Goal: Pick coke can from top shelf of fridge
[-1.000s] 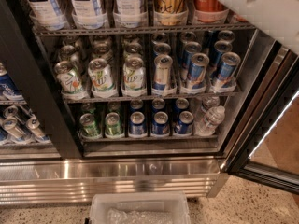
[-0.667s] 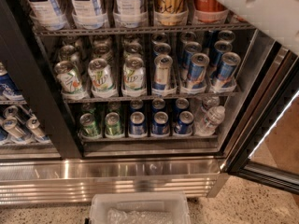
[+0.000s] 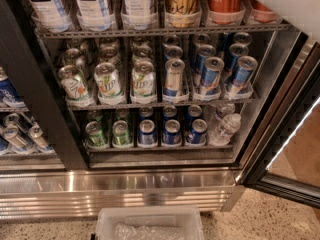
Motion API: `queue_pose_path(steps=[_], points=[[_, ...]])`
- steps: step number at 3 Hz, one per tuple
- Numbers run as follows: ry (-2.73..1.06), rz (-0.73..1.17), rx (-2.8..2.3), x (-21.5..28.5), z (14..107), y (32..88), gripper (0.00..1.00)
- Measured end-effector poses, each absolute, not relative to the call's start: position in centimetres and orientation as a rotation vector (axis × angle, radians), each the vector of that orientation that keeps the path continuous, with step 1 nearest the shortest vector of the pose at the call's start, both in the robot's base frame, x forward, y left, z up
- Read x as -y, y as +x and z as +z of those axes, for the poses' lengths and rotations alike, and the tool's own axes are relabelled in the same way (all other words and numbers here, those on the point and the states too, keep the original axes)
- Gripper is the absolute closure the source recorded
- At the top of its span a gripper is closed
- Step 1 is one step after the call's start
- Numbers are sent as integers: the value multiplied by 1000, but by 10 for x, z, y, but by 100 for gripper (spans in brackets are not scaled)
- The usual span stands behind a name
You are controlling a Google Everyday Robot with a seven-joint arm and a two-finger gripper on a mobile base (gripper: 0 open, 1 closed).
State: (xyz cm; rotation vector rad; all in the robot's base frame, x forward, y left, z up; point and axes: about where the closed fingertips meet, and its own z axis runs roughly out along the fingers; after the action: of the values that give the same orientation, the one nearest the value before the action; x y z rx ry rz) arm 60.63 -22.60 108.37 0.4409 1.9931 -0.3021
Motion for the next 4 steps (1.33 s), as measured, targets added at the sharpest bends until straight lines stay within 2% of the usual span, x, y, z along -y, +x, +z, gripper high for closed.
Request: queue_pose_path(steps=[2, 3, 4], points=[[445, -296, -1995, 227, 1085, 605, 100], [445, -296, -1995, 227, 1085, 605, 81], [405, -307, -1991, 225, 1086, 601, 58]])
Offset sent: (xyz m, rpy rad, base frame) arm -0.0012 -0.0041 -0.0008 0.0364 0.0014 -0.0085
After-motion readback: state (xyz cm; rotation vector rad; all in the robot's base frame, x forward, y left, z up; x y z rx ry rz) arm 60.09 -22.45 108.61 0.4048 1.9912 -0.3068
